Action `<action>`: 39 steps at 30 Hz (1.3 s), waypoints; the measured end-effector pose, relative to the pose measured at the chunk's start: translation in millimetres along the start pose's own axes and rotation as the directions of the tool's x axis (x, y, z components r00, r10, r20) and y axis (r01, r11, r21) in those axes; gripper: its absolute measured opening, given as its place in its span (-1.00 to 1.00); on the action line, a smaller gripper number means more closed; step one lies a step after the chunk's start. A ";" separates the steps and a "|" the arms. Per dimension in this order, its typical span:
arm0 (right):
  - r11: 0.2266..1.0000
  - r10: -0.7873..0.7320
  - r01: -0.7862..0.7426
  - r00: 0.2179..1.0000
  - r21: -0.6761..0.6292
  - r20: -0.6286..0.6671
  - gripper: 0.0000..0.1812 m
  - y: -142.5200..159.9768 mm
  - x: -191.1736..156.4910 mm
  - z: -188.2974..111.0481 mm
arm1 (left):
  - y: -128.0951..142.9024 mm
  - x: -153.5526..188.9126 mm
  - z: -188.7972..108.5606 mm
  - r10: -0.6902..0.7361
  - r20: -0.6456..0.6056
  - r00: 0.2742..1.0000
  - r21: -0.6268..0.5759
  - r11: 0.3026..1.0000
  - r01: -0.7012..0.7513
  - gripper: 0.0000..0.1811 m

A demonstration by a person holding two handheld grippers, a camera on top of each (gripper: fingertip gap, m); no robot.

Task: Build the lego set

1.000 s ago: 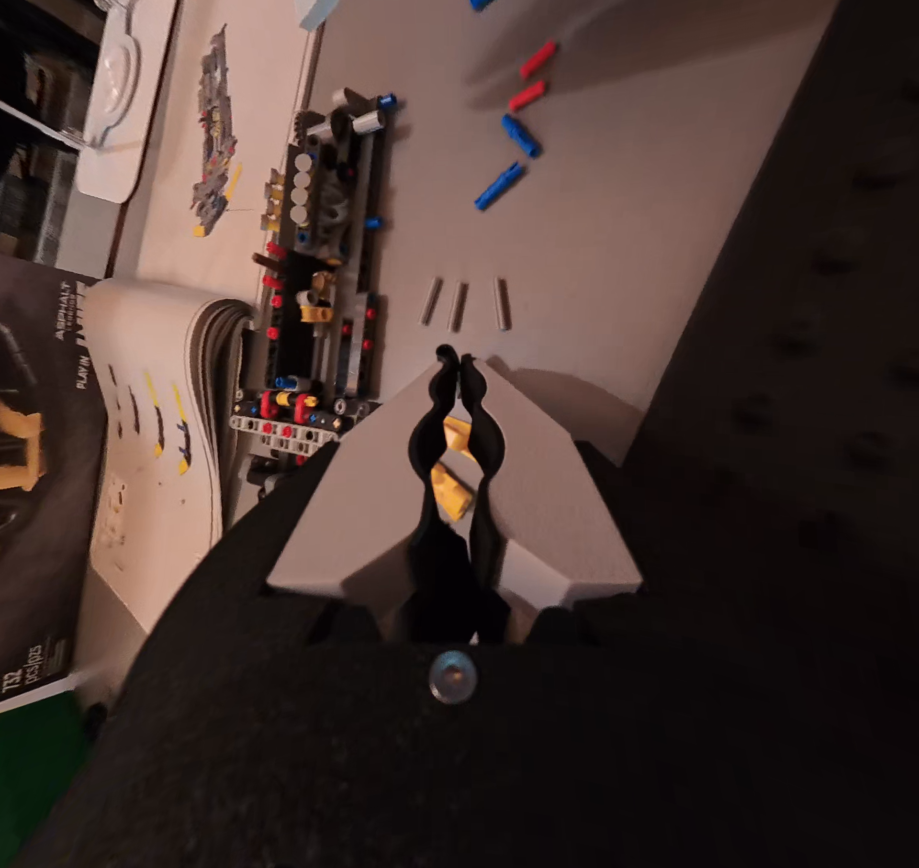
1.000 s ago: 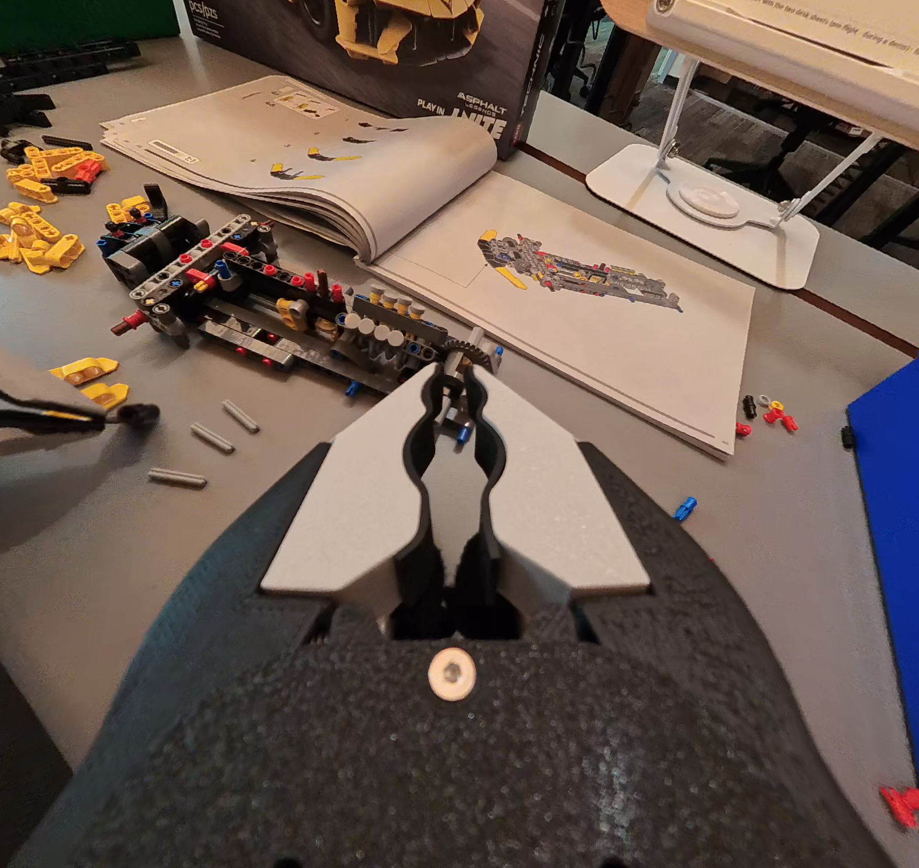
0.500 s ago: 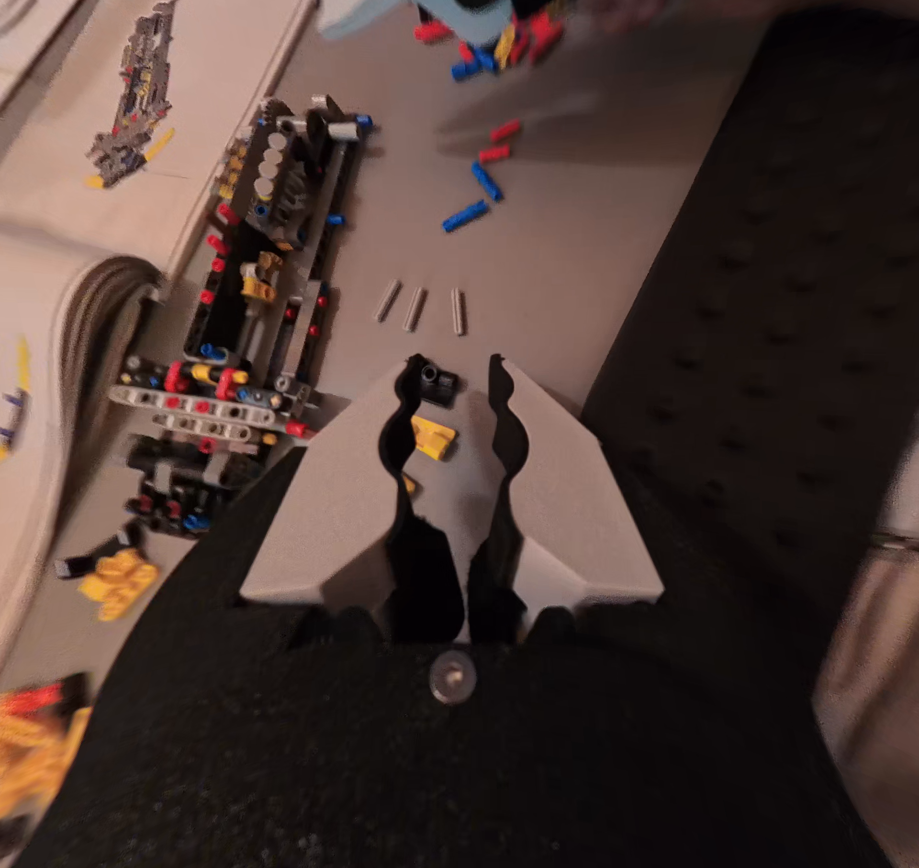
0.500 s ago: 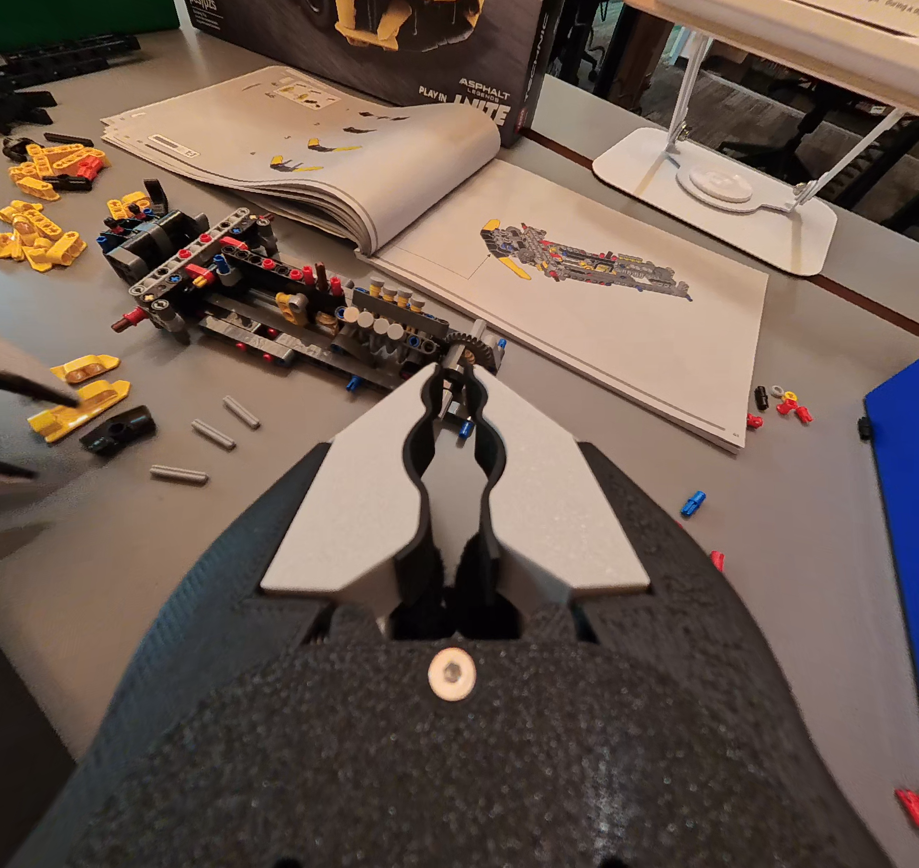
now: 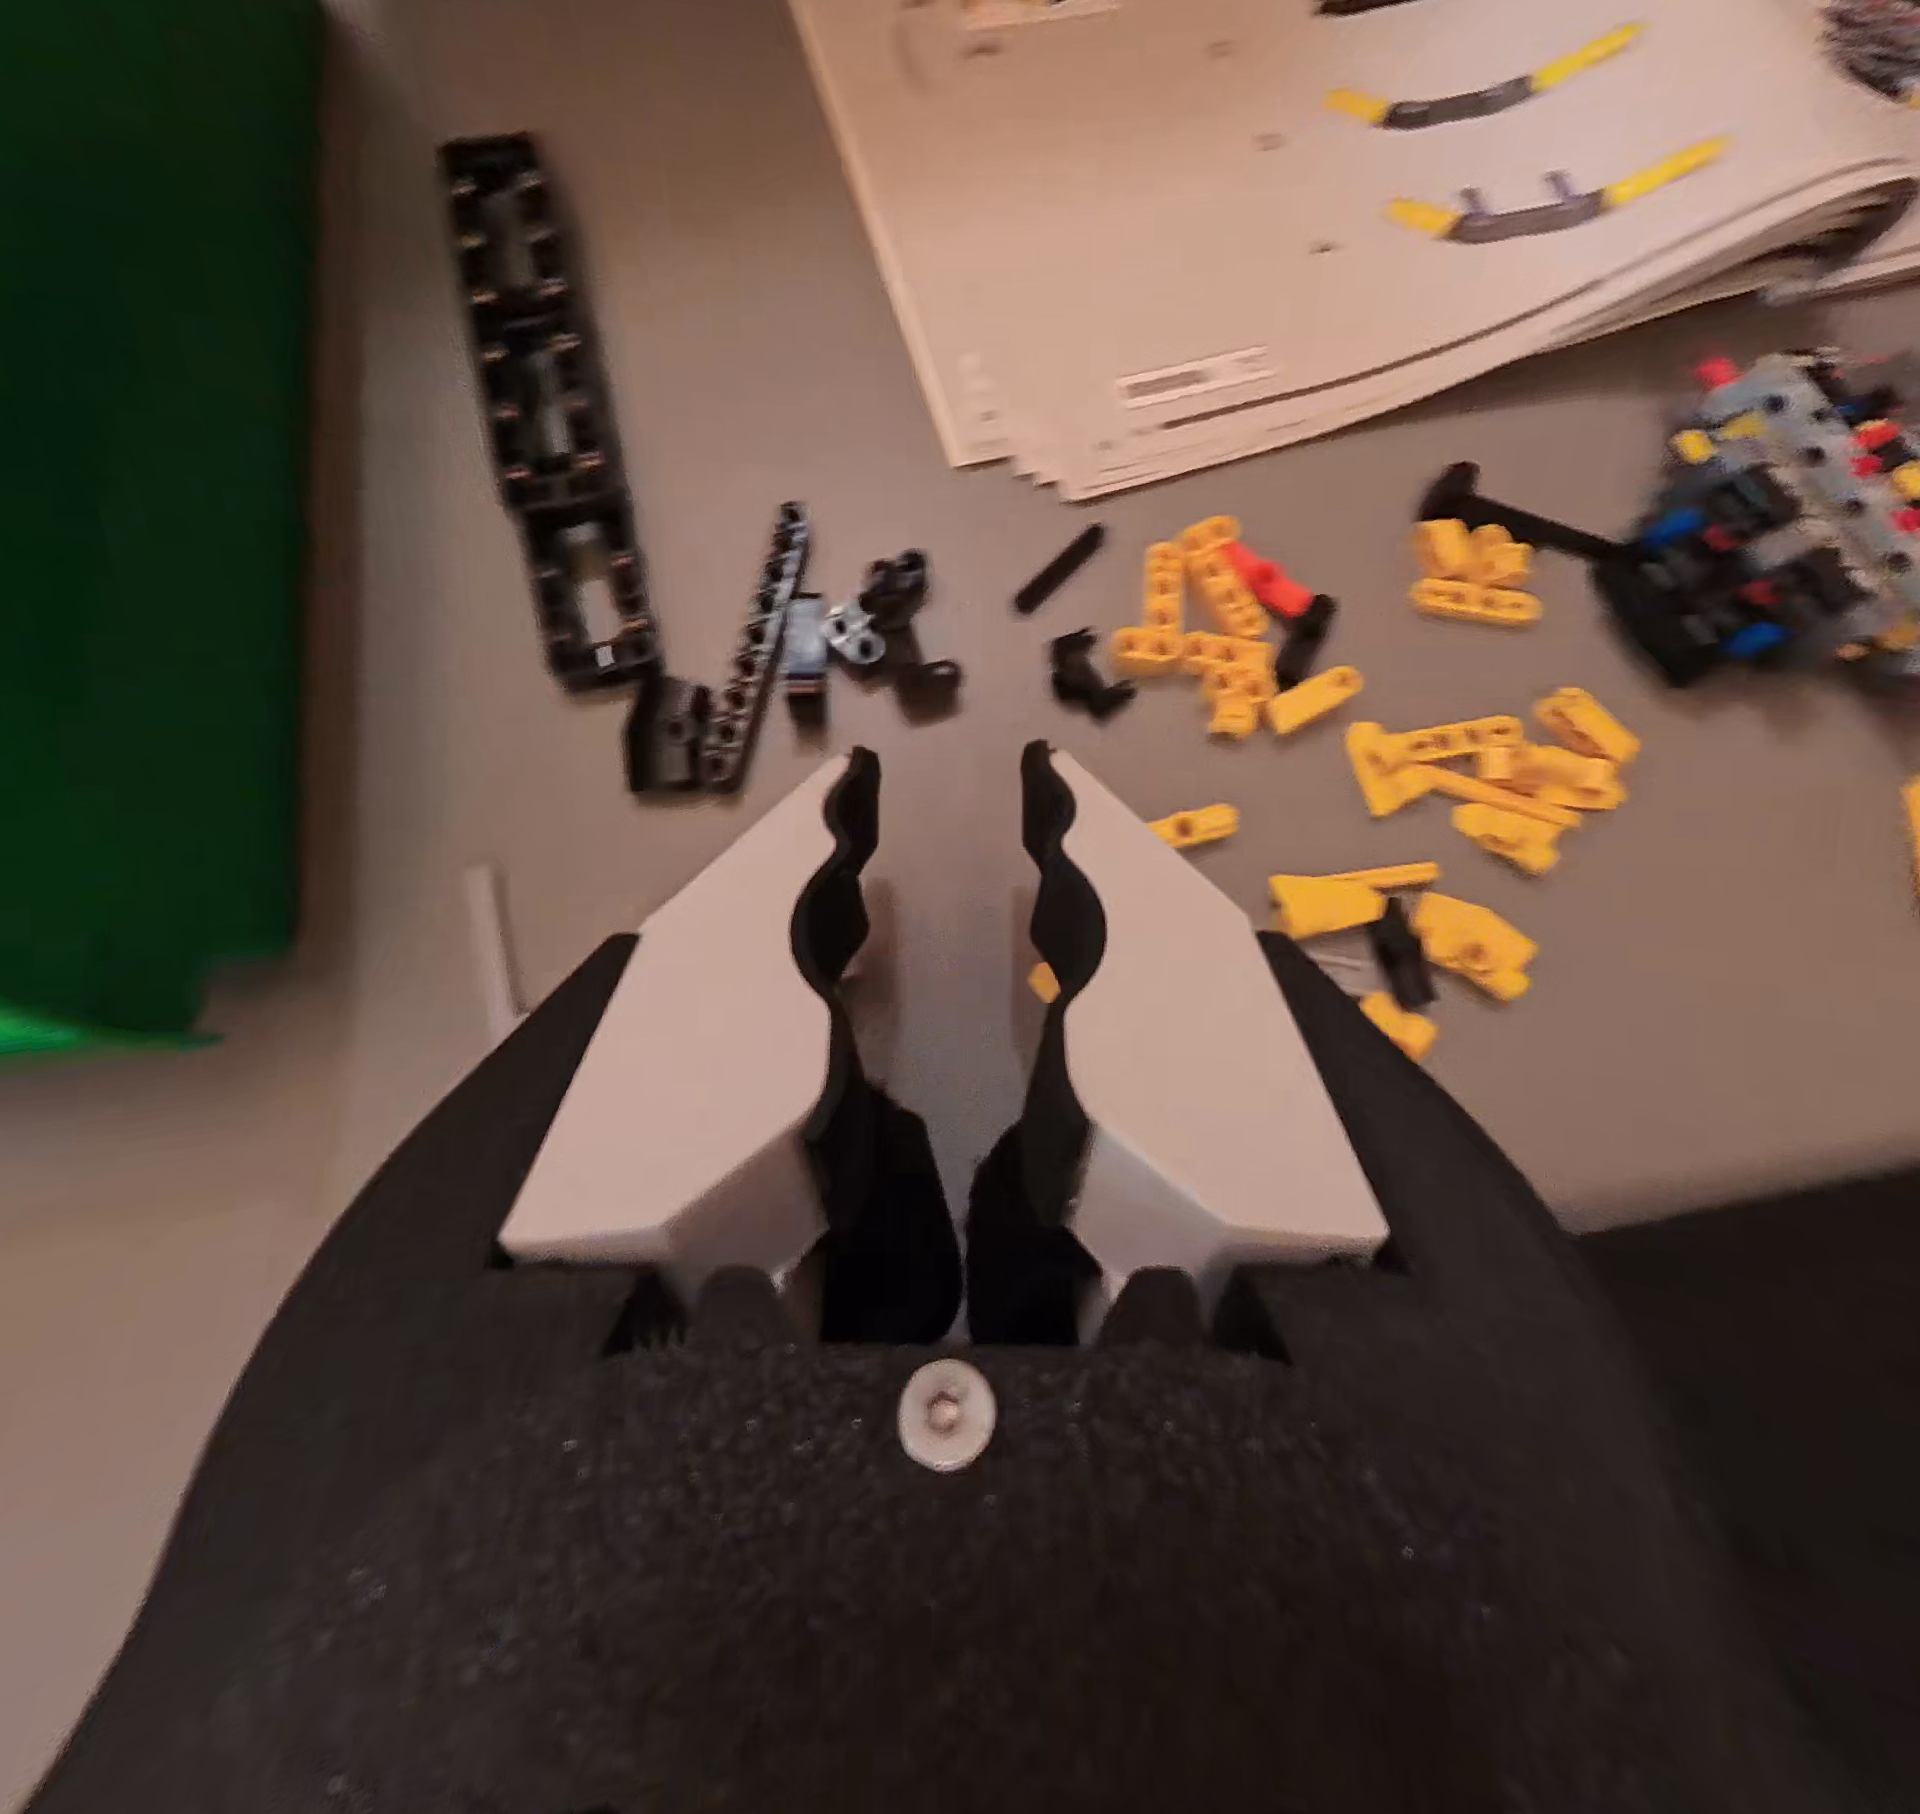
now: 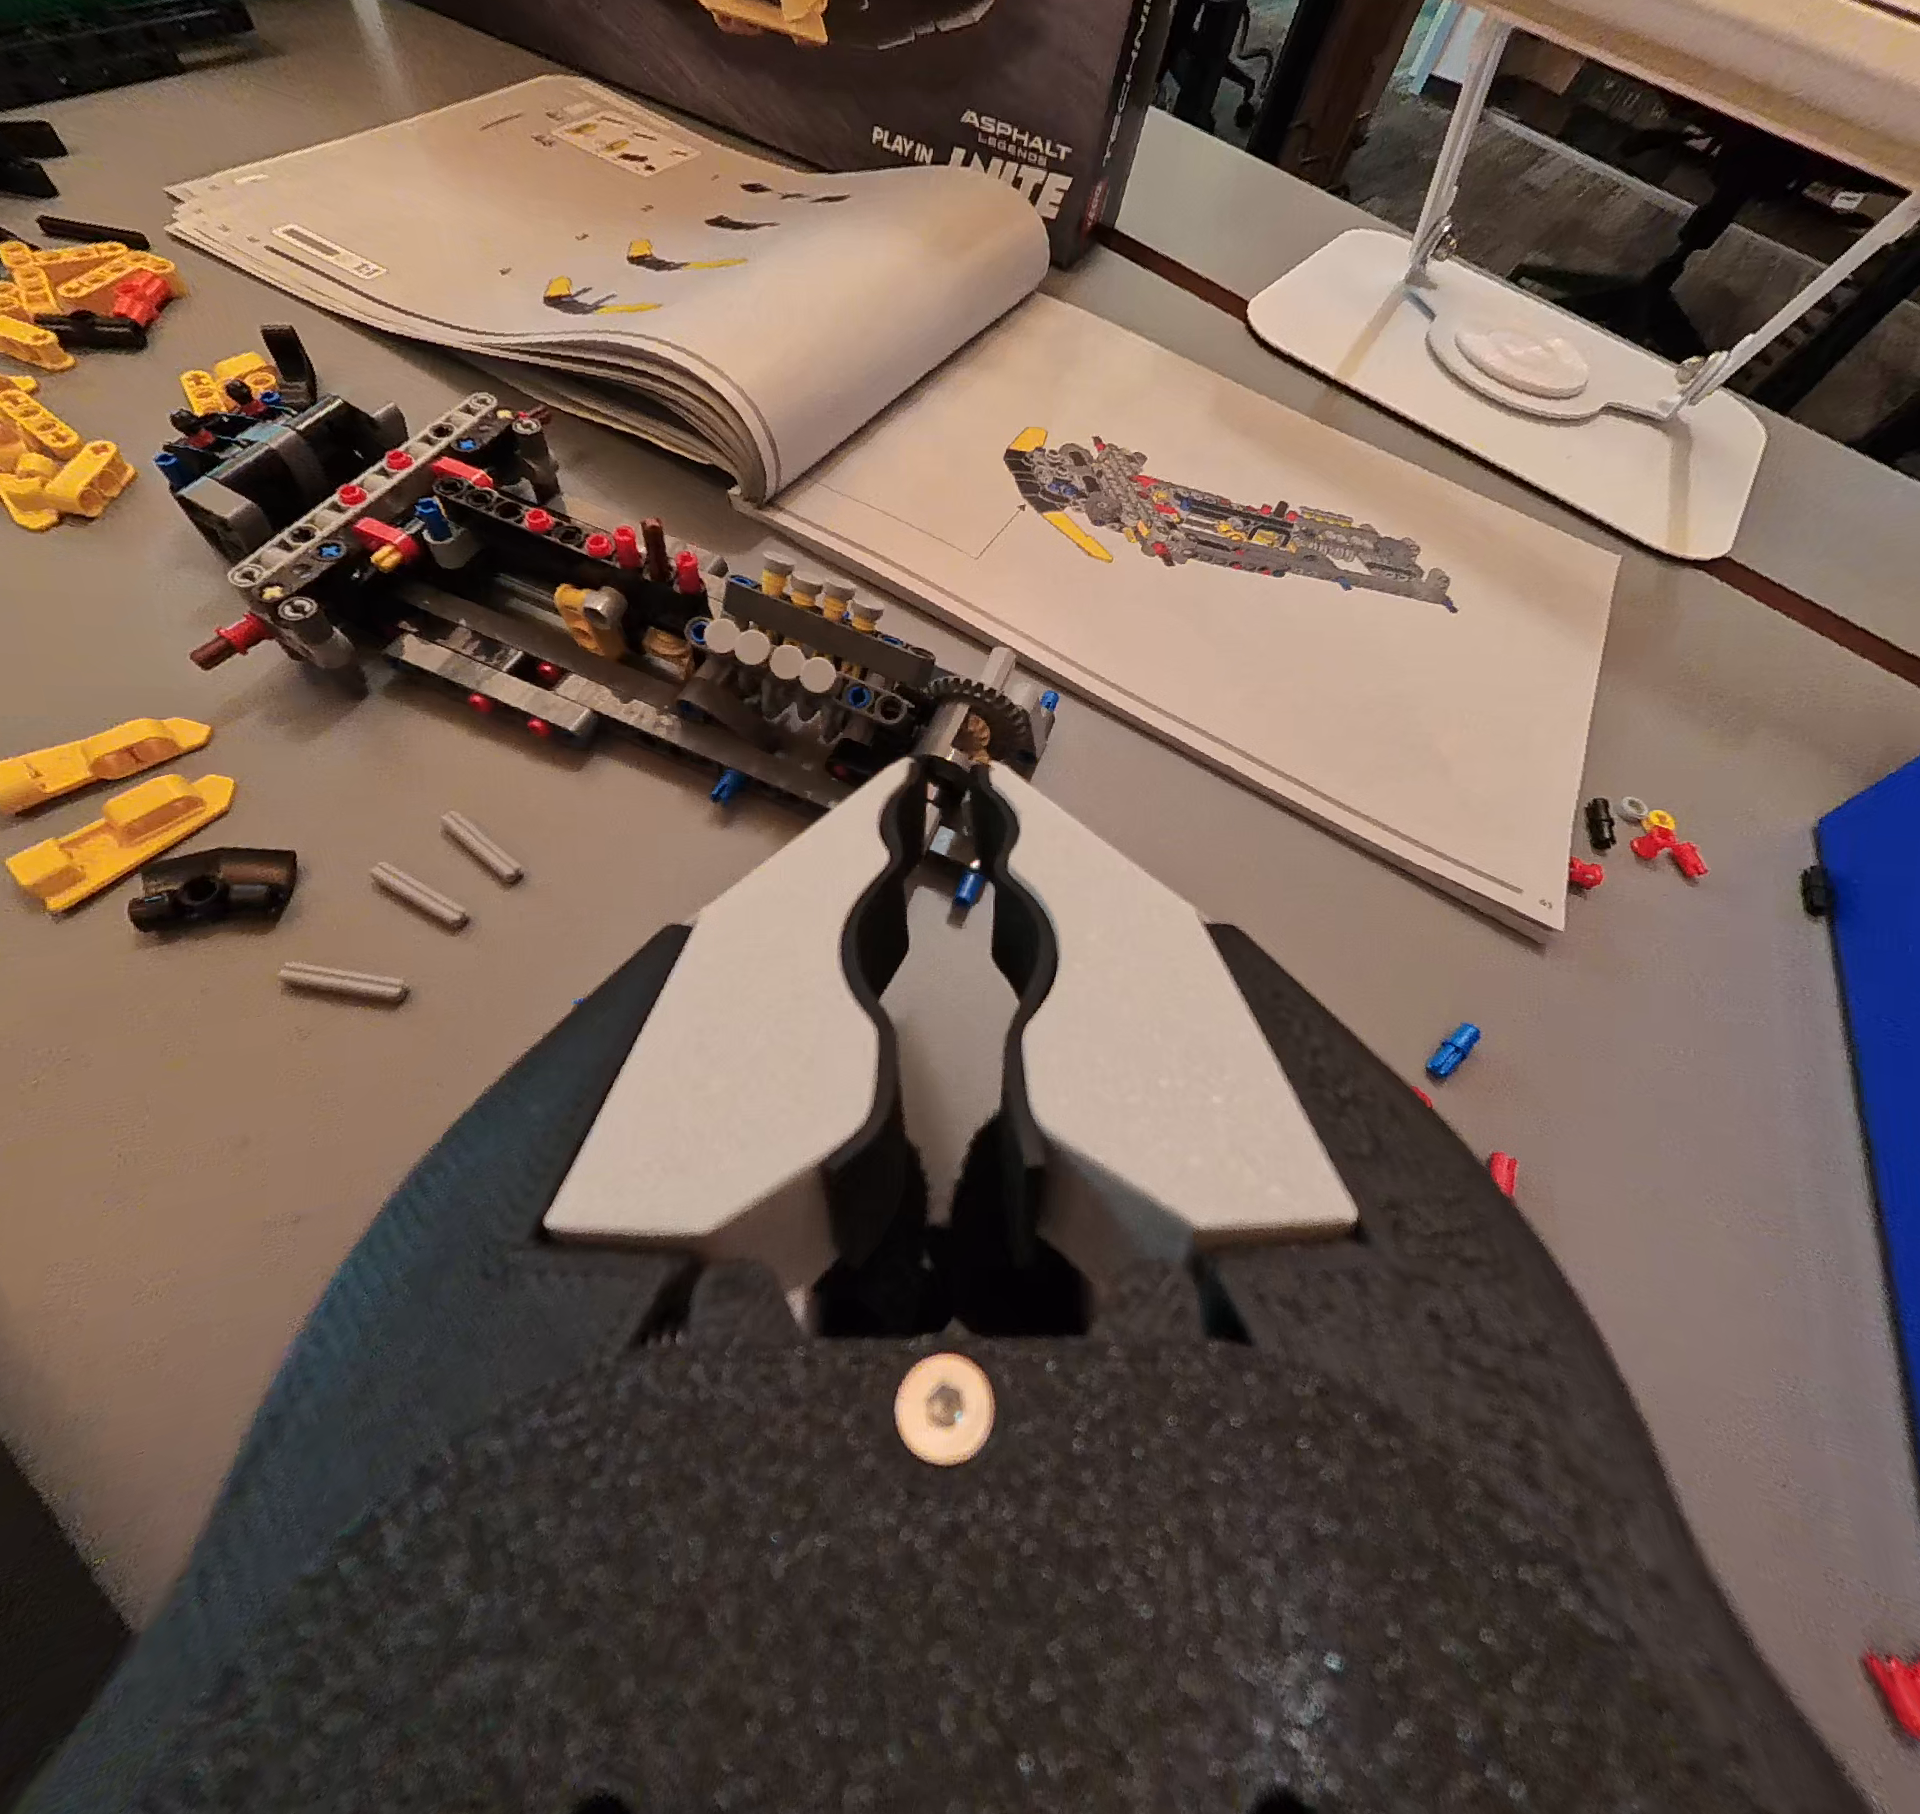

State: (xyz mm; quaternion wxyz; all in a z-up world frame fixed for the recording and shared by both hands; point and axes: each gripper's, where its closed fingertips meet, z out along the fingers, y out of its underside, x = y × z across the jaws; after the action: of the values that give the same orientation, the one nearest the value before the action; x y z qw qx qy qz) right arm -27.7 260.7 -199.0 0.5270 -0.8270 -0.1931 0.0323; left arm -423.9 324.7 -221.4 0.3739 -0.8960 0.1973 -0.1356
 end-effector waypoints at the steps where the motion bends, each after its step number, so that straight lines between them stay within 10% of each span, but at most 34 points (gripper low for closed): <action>1: 1.000 0.002 -0.002 1.000 0.000 -0.003 -0.92 0.0 1.0 -0.1 | 1.5 -9.6 -0.6 -0.003 0.024 1.000 -0.008 1.000 0.003 -0.71; 15: 1.000 0.013 -0.013 1.000 -0.015 -0.012 -0.92 3.6 6.1 1.2 | 11.0 -80.6 12.1 0.238 0.280 0.930 -0.236 0.956 -0.174 -0.83; 39: 0.999 0.011 -0.010 1.000 -0.040 0.007 -0.92 7.3 3.6 5.8 | 7.9 -60.5 26.9 0.252 0.120 0.960 -0.261 0.941 -0.214 -0.76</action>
State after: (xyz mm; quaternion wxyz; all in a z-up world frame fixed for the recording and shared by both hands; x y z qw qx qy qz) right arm -23.8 264.2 -207.5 0.5096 -0.8382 -0.1911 0.0341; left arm -468.9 363.8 -251.2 0.2877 -0.9132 0.2886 0.0036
